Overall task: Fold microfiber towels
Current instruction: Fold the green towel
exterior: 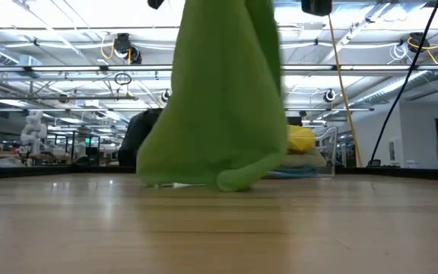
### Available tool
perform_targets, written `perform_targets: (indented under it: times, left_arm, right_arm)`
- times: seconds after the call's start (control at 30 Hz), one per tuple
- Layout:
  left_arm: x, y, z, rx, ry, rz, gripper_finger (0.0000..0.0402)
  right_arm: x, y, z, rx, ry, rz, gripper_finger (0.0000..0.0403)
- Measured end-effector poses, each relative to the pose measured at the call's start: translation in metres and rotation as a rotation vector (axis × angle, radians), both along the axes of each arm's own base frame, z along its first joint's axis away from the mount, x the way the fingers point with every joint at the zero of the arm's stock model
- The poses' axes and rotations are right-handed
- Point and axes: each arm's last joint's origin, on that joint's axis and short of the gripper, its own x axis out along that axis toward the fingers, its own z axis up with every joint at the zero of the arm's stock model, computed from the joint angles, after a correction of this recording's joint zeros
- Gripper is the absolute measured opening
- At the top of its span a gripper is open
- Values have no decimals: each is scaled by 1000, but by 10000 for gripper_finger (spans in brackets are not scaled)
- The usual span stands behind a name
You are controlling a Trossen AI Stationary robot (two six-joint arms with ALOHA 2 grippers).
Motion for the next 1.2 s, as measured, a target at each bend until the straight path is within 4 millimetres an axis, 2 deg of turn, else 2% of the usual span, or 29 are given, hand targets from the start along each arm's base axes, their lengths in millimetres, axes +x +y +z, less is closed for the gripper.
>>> perform_targets:
  times: [0.3, 0.53, 0.7, 0.9, 1.07, 1.2]
  left_arm:
    - [-11, -9, -21, -44, 242, -62, 175]
    - [-18, -10, -33, -84, 391, -126, 199]
    - [-17, -10, -33, -106, 381, -117, 200]
    - [-14, -12, -29, -143, 327, -129, 200]
    - [-10, -28, -18, -115, 198, -193, 200]
    - [-8, -40, -8, -118, 73, -120, 200]
  right_arm:
    - [1, 16, 17, 71, -170, 79, 1]
    - [4, 11, 28, 69, -289, -57, 1]
    - [4, 9, 29, 72, -305, -149, 1]
    - [4, 10, 30, 55, -315, -110, 0]
    - [2, 4, 33, 4, -326, -109, 0]
    - [-2, -8, 38, -37, -341, -74, 0]
